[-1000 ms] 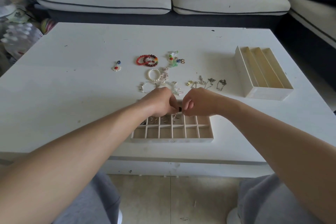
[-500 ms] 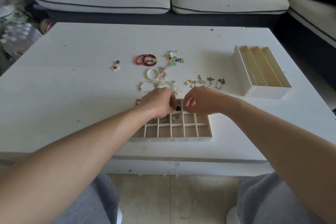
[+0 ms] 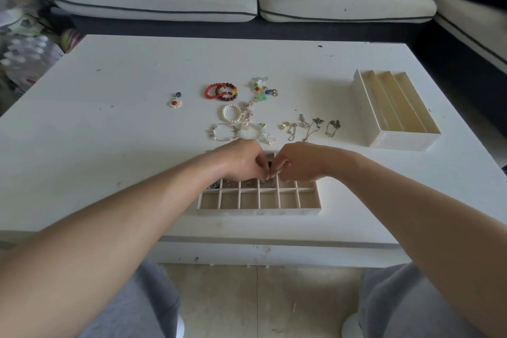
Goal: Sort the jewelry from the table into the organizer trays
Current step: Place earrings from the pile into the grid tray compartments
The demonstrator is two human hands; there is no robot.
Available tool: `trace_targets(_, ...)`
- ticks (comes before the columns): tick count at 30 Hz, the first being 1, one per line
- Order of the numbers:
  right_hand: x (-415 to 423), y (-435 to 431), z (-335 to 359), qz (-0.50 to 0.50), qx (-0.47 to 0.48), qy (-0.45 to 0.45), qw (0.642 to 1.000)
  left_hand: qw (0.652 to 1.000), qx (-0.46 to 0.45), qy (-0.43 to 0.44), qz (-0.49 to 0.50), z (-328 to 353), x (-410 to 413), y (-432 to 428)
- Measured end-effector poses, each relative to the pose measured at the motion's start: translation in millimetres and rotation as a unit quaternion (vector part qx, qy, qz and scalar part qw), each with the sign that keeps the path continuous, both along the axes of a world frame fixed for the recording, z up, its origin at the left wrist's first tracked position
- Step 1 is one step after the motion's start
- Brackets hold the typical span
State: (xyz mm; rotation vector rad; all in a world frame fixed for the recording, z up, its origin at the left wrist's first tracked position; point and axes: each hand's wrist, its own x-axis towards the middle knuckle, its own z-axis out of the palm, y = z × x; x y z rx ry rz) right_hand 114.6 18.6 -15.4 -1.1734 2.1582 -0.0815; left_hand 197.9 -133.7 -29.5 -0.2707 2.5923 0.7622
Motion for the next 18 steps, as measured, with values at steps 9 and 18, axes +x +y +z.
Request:
trace_targets(9, -5, -2, -2, -0.016, -0.015, -0.015, 1.0, 1.0, -0.012, -0.014, -0.007, 1, -3, -2)
trace_targets(18, -23, -14, -1, -0.06, -0.083, 0.013, 0.995, 0.999, -0.015, 0.032, 0.03, 7, -14, -17)
